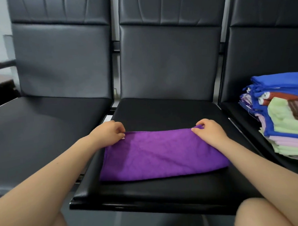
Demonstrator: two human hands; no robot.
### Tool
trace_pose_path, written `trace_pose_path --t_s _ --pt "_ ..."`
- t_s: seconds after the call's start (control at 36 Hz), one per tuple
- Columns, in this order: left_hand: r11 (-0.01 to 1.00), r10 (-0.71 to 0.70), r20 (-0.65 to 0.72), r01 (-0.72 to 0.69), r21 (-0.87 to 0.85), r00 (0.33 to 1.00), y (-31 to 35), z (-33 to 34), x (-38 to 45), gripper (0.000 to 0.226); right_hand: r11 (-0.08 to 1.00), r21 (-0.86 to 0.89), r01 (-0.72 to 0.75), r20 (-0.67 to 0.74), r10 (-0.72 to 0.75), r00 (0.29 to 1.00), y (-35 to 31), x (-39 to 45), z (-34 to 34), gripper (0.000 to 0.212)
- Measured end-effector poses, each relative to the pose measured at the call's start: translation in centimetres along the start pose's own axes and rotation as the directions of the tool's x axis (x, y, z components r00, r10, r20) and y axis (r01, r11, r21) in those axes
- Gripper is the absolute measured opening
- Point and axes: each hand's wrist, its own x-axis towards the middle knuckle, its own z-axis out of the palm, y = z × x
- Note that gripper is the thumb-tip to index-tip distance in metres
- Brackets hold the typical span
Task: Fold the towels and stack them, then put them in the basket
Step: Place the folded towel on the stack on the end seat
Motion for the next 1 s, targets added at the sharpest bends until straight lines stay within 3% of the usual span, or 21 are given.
trace_pose_path --t_s 0.11,0.22,0.39,0.5,0.61,0.78,0.89,1.0 --pt "0.982 -0.15 -0.057 0.142 -0.124 0.987 -0.1 0.1 -0.8 0.008 0.998 -0.026 -0.065 0.026 0.066 0.997 -0.5 -0.7 -0.5 0.042" --pt "0.956 -0.283 -0.137 0.267 -0.122 0.949 0.3 0.2 -2.1 0.019 0.986 -0.084 -0.143 0.07 0.149 0.986 -0.6 -1.4 -0.9 0.041" --pt "0.918 -0.364 -0.144 0.328 -0.222 0.92 0.0 -0.1 -3.9 0.022 0.988 -0.087 -0.127 0.151 0.139 0.979 -0.5 -3.4 -1.9 0.039" --pt "0.866 -0.436 -0.101 0.387 -0.317 0.894 -0.1 -0.4 -5.2 0.019 0.966 0.184 -0.179 0.234 0.134 0.963 -0.6 -4.3 -2.3 0.035" --pt "0.846 -0.431 -0.058 0.382 -0.372 0.9 0.7 -0.7 -6.4 0.027 0.833 0.471 -0.291 0.259 0.185 0.948 -0.2 -5.1 -3.1 0.024" --pt "0.808 -0.375 -0.045 0.302 -0.506 0.926 2.2 0.2 -7.0 0.021 0.622 0.725 -0.296 0.148 0.28 0.949 -0.5 -5.7 -4.2 0.008" --pt "0.668 -0.343 0.012 0.253 -0.7 0.939 3.5 0.6 -6.6 0.018 0.528 0.801 -0.283 0.072 0.383 0.921 -0.5 -5.8 -4.7 0.032" --pt "0.629 -0.34 0.0 0.228 -0.743 0.94 4.7 0.8 -6.2 0.018 0.455 0.849 -0.269 0.086 0.383 0.92 -1.2 -6.2 -5.1 0.037"
